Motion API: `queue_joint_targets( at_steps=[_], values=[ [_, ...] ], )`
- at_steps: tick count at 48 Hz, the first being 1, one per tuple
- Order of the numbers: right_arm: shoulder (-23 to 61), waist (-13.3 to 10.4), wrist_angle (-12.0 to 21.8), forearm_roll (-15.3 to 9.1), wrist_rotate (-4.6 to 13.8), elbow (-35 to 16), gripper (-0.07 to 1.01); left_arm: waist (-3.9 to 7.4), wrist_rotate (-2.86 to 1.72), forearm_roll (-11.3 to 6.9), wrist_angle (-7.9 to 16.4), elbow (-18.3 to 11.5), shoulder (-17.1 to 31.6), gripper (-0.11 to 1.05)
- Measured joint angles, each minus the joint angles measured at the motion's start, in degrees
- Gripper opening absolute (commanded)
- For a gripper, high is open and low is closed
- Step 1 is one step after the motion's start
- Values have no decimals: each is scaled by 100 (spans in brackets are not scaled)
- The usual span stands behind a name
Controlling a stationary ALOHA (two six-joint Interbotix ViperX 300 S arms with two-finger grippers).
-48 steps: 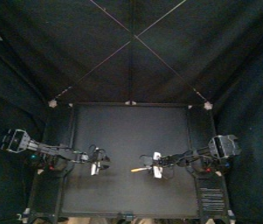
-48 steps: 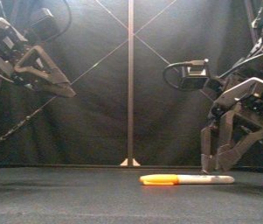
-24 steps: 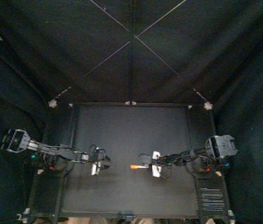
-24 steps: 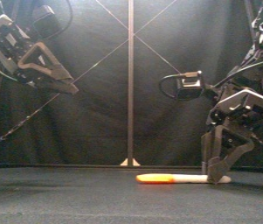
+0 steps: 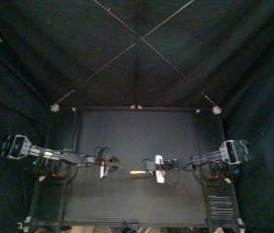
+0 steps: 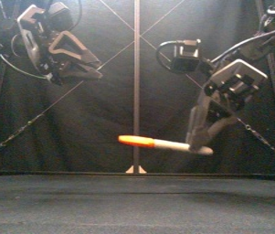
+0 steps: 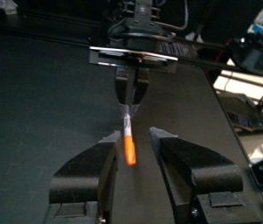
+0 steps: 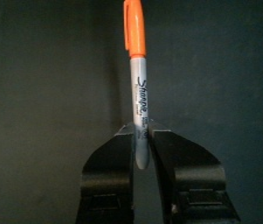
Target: Uncap the pen
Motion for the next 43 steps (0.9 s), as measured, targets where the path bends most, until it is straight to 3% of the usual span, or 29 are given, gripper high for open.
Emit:
queue_joint_targets(
  at_steps=[6, 18, 30, 43],
  values=[
    [-141, -246, -9, -281, 26, -149, 46, 44, 9, -114, -211, -9, 0, 74],
    [-211, -519, -35, -677, -18, -404, 46, 53, 0, -281, -246, -9, 0, 74],
    [-220, -571, -62, -932, 0, -642, 46, 53, 0, -290, -246, 0, 9, 87],
    [-211, -563, -79, -993, 0, -756, 46, 185, 0, -308, -246, -9, 114, 95]
  ],
)
